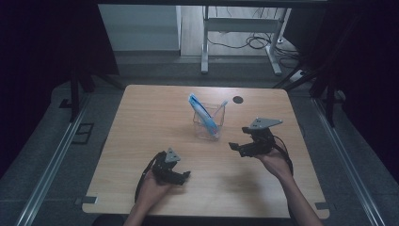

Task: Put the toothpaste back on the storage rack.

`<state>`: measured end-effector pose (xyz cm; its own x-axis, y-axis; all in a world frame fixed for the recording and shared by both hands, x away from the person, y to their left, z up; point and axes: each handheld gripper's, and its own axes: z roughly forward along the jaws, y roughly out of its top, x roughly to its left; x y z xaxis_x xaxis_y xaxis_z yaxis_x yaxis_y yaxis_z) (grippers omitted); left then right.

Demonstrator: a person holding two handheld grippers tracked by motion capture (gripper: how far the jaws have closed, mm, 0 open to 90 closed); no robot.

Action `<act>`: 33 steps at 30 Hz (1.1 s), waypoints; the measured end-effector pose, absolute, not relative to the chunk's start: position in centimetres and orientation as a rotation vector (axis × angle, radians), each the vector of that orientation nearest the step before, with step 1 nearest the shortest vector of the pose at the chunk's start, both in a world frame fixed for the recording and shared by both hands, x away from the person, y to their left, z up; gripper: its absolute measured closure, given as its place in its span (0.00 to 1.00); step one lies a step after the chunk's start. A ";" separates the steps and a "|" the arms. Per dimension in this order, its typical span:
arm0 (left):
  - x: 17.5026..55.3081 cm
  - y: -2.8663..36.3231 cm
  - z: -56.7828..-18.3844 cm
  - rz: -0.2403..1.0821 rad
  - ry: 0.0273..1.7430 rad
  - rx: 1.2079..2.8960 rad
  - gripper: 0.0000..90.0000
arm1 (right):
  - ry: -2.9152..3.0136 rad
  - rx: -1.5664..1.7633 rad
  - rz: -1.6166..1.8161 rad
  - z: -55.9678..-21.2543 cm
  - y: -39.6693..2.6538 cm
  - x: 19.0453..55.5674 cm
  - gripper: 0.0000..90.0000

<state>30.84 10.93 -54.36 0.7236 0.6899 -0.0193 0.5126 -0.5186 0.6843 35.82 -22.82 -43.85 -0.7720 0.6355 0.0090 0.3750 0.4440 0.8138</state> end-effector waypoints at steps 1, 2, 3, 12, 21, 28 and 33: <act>30.8 10.9 -54.4 0.334 0.905 2.239 0.13 | 2.400 0.867 1.238 -44.0 -22.9 35.7 0.17; 30.8 10.9 -54.4 0.334 0.906 2.238 0.13 | 2.401 0.868 1.231 -44.1 -23.1 35.6 0.17; 30.8 10.9 -54.4 0.334 0.904 2.239 0.13 | 2.400 0.869 1.226 -44.2 -23.3 35.4 0.17; 30.8 10.9 -54.4 0.334 0.909 2.234 0.13 | 2.382 0.913 1.216 -45.3 -25.0 34.3 0.16; 30.8 10.9 -54.4 0.332 0.911 2.232 0.13 | 2.351 0.952 1.202 -46.6 -26.5 33.1 0.16; 30.8 10.9 -54.4 0.332 0.909 2.234 0.13 | 2.336 0.987 1.175 -48.2 -27.4 32.3 0.15; 30.8 10.9 -54.4 0.332 0.909 2.234 0.13 | 2.336 1.011 1.157 -49.4 -27.9 31.9 0.15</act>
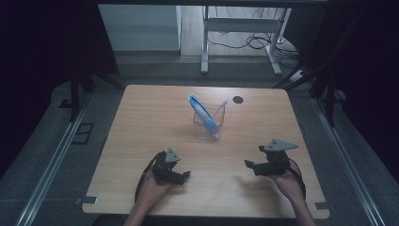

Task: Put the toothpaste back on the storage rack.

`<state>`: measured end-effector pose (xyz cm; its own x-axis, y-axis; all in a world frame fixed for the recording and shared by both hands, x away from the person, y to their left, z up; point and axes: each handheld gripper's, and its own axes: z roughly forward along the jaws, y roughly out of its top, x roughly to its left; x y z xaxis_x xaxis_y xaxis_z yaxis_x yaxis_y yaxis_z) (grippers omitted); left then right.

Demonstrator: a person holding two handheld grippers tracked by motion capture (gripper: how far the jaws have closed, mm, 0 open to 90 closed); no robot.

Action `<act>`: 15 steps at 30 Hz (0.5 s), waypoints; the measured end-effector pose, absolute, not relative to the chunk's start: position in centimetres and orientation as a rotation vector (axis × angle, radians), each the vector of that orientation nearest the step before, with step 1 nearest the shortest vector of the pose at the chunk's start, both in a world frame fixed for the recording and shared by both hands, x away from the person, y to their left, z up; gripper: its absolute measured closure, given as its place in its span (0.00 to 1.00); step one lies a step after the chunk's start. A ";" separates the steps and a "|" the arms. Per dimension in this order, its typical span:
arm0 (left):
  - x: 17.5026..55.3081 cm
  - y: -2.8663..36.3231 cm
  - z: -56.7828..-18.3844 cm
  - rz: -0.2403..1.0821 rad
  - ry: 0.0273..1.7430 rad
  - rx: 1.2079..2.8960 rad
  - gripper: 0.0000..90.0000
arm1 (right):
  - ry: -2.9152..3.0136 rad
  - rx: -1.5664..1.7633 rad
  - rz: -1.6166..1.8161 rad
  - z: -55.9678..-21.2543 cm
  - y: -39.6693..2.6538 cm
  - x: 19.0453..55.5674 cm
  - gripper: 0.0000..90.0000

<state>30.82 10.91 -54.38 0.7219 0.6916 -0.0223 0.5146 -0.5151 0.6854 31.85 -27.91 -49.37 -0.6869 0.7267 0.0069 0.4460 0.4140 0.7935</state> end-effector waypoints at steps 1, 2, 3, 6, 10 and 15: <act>30.8 10.9 -54.4 0.332 0.909 2.234 0.13 | 2.337 1.014 1.152 -49.6 -28.0 31.8 0.15; 30.8 10.9 -54.4 0.332 0.910 2.234 0.13 | 2.338 1.018 1.149 -49.8 -28.0 31.7 0.15; 30.8 10.9 -54.4 0.331 0.910 2.233 0.13 | 2.337 1.020 1.144 -50.0 -28.1 31.6 0.15; 30.8 10.9 -54.4 0.331 0.911 2.233 0.13 | 2.331 1.033 1.127 -50.7 -28.3 31.4 0.14; 30.8 10.9 -54.4 0.331 0.911 2.233 0.13 | 2.338 1.055 1.109 -51.5 -28.6 31.2 0.12; 30.8 10.9 -54.4 0.331 0.910 2.234 0.13 | 2.355 1.073 1.058 -52.7 -28.7 31.1 0.10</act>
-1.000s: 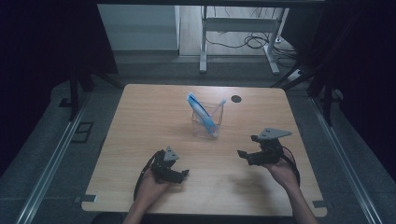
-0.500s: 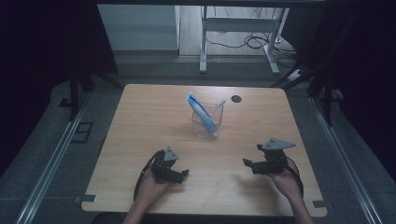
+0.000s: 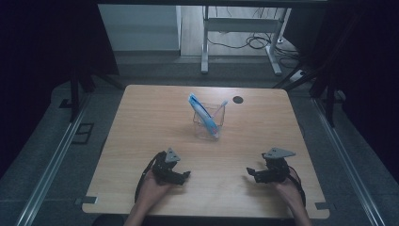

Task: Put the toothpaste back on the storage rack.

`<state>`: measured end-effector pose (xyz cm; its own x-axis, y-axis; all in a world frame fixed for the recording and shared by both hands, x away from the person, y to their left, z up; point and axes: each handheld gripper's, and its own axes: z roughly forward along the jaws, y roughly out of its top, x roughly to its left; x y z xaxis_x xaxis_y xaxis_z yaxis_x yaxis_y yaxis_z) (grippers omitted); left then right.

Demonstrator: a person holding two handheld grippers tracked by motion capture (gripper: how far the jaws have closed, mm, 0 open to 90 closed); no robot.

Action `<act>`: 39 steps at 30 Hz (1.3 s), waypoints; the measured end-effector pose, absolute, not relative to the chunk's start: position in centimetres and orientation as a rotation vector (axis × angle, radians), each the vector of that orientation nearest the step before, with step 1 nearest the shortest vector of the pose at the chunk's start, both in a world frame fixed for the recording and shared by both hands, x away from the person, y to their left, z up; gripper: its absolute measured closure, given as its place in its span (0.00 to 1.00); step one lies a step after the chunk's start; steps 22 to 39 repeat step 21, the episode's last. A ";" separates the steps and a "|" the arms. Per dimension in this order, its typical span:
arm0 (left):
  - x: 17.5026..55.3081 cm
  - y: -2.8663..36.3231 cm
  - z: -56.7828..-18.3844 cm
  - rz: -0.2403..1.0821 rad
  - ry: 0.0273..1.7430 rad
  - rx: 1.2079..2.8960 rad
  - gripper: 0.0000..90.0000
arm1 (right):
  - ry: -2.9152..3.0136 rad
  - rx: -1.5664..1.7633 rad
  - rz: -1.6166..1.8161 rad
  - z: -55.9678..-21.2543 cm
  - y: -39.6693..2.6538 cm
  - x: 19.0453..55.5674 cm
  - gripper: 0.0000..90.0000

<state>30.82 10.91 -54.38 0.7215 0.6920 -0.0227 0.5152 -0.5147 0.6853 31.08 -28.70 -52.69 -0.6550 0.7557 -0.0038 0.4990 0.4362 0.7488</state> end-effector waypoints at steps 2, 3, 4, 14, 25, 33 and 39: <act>30.8 10.9 -54.4 0.331 0.910 2.234 0.13 | 2.366 1.068 1.036 -53.0 -28.7 31.1 0.09; 30.8 10.9 -54.4 0.332 0.909 2.234 0.13 | 2.369 1.063 1.024 -53.2 -28.7 31.1 0.09; 30.8 10.9 -54.4 0.332 0.909 2.234 0.13 | 2.372 1.063 1.014 -53.4 -28.7 31.0 0.09; 30.8 10.9 -54.4 0.332 0.909 2.234 0.13 | 2.393 1.088 1.006 -54.3 -28.9 31.1 0.07; 30.8 10.9 -54.4 0.331 0.909 2.234 0.13 | 2.394 1.095 1.005 -54.3 -28.9 31.1 0.07; 30.8 10.9 -54.4 0.331 0.909 2.234 0.13 | 2.394 1.095 1.005 -54.3 -28.9 31.1 0.07; 30.8 10.9 -54.4 0.331 0.909 2.234 0.13 | 2.394 1.095 1.005 -54.3 -28.9 31.1 0.07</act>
